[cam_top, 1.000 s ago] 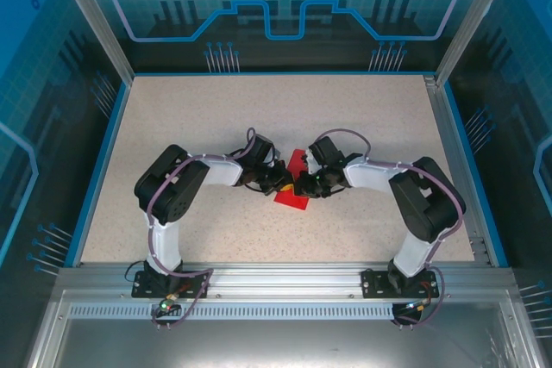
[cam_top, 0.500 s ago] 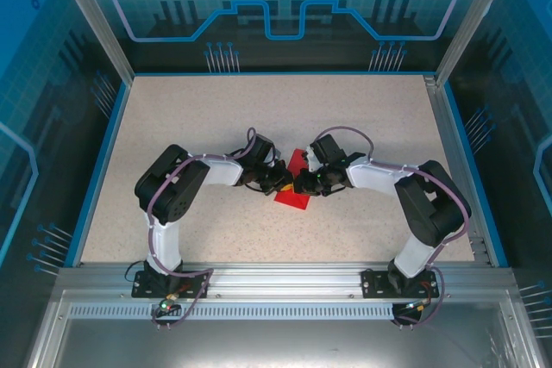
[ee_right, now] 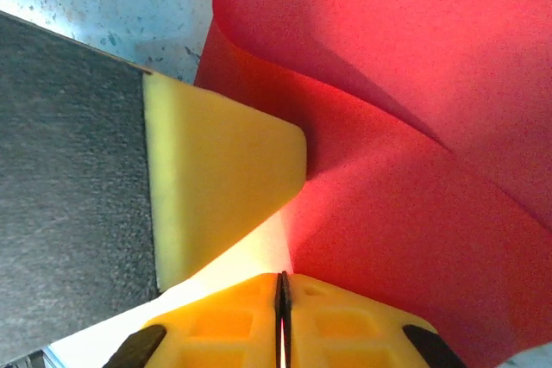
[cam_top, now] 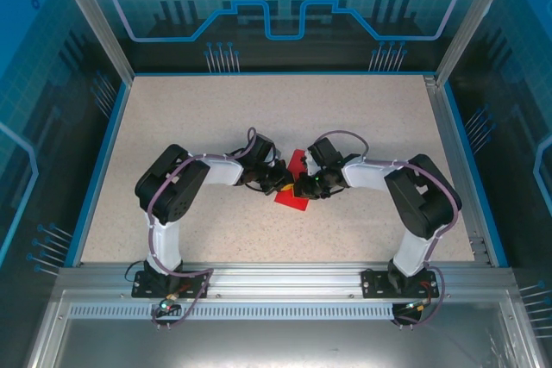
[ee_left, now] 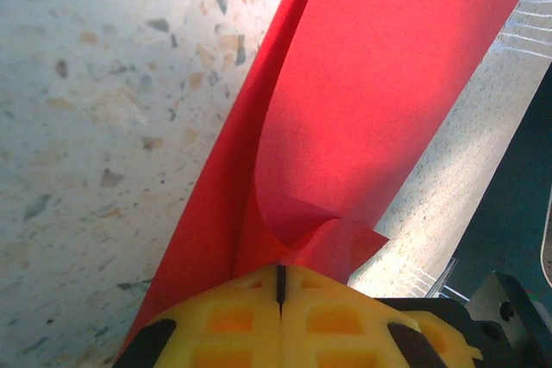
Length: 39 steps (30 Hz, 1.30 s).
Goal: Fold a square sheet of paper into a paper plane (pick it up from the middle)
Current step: Fold the triangle a second time at the center of the table.
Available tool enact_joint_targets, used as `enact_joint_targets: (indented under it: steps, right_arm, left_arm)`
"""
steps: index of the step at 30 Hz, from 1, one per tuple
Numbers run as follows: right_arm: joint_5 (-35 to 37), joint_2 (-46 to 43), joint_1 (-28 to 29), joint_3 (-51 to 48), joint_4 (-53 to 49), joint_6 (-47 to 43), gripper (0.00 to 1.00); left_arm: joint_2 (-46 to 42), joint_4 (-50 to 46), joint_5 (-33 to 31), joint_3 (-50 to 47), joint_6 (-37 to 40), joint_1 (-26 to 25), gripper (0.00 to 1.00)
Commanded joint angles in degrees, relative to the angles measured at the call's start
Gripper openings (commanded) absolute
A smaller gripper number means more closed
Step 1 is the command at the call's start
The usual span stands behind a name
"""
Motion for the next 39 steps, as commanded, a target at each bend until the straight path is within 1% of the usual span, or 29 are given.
enact_joint_targets:
  steps: [1,4,11,19,22,30,36,39]
  right_arm:
    - [-0.2,0.3,-0.9,-0.2,0.3,0.2,0.11]
    - [0.9,-0.9,-1.0,0.1,-1.5,-0.8,0.12]
    - [-1.4,-4.5,0.3,1.7,-3.5,-3.3,0.14]
    - [-1.1,-1.8,1.3,2.0,-3.3,-2.8,0.14]
    - [0.6,-1.2,1.2,1.8,-3.8,-2.9,0.14]
    - [2.2,-0.1,0.6,-0.4,-3.5,-3.0,0.14]
    - [1.2,-1.4,-0.5,-1.1,-3.2,-3.3,0.14]
    - [0.4,-1.3,-0.5,-3.2,-2.6,-3.0,0.14]
  left_arm:
    - [3.6,-6.8,-2.5,-0.7,1.5,-0.8,0.0]
    - [3.5,-7.0,-2.7,-0.8,1.7,-0.8,0.0]
    - [3.6,-7.2,-2.8,-0.5,1.8,-0.8,0.0]
    - [3.7,-7.2,-2.7,-0.3,1.8,-0.8,0.0]
    - [3.7,-7.4,-2.7,-0.2,2.0,-0.8,0.0]
    - [3.7,-7.6,-2.6,-0.3,2.1,-0.8,0.0]
    - [3.8,-7.5,-2.8,-0.8,2.1,-0.8,0.0]
    - [3.9,-7.4,-2.9,-0.8,2.1,-0.8,0.0]
